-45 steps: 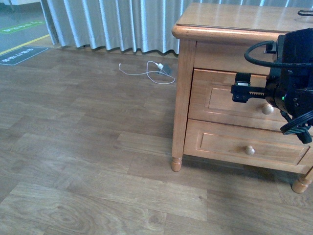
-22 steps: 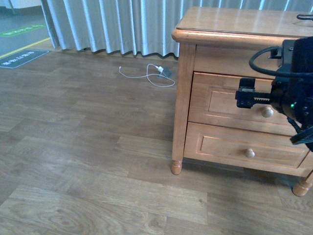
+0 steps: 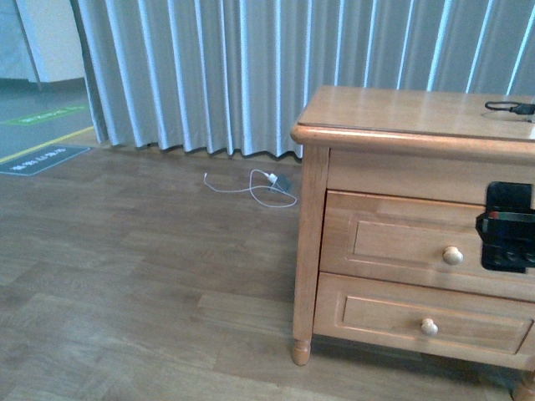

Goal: Place pink marker in drawer with both arms

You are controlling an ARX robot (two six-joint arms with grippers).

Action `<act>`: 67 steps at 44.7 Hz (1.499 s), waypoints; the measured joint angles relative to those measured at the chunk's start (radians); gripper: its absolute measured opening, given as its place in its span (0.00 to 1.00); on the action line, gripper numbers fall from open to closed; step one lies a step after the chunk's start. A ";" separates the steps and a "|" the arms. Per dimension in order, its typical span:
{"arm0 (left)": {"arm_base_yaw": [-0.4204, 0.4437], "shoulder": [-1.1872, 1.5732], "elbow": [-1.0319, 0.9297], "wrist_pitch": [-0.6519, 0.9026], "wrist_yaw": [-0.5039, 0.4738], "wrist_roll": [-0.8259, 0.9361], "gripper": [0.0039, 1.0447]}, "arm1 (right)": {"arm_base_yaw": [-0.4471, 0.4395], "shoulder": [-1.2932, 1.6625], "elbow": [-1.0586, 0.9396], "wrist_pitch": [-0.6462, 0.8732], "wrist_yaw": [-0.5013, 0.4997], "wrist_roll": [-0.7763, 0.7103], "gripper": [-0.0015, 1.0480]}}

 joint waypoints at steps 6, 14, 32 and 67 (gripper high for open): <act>0.000 0.000 0.000 0.000 0.000 0.000 0.94 | 0.039 -0.320 -0.111 -0.186 0.004 0.006 0.92; 0.000 0.000 0.000 0.000 0.000 0.000 0.94 | 0.085 -0.831 -0.224 -0.537 0.049 0.046 0.92; 0.000 0.000 0.000 0.000 0.000 0.000 0.94 | 0.049 -1.042 -0.387 -0.286 0.061 -0.064 0.69; 0.000 0.000 0.000 0.000 0.000 0.000 0.94 | -0.182 -1.366 -0.529 -0.445 -0.158 -0.127 0.01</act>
